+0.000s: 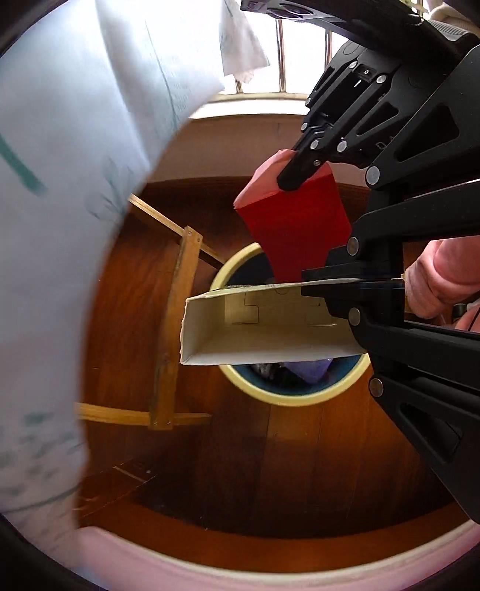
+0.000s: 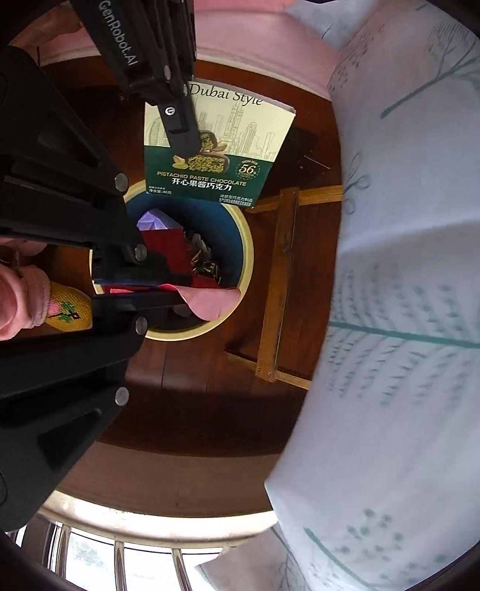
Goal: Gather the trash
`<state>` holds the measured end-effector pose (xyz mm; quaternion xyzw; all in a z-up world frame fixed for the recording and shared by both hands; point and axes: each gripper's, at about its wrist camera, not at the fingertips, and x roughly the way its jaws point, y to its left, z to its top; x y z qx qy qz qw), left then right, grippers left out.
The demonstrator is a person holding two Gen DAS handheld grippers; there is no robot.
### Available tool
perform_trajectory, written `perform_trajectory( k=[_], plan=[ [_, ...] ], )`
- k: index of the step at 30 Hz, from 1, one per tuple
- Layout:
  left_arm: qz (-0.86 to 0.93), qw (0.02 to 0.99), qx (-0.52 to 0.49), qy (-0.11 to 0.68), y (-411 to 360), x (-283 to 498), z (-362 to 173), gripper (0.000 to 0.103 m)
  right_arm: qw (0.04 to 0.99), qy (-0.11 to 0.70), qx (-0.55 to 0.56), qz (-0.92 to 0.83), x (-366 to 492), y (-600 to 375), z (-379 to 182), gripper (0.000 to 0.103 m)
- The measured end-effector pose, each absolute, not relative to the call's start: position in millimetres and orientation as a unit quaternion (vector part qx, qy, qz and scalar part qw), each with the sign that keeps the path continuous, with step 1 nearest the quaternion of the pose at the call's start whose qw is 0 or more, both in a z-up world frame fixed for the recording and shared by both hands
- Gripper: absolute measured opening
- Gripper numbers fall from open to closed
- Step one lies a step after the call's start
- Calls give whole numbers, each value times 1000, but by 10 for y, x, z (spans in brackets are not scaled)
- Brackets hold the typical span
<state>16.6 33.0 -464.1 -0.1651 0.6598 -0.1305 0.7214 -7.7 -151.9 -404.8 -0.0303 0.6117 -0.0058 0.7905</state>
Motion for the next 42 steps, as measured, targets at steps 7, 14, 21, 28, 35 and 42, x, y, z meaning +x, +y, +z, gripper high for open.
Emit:
perform_trajectory(
  k=[7,14,21,28,35,42],
  plan=[
    [-136,710,-146,676,75,202,-5436,1,784,621,-17,0,-33,-1785,-4933,0],
    [-125,709,-110,685,-7,253,-6000,1,770,635,-34,43,-26,-1770,-5586,0],
    [-107,712,-101,687,90,301,-6243,7,757,649,-33,71,94,-1665,-6018,0],
    [-103,706,-118,691,294,264,-6173,52,748,656,-5,96,145,-1622,-6049,5],
    [-98,723,-117,674,354,134,-5774,52,750,654,27,95,62,-1673,-5760,18],
    [-85,740,-129,655,502,-13,-5140,52,750,651,42,108,-89,-1648,-5260,18]
  ],
)
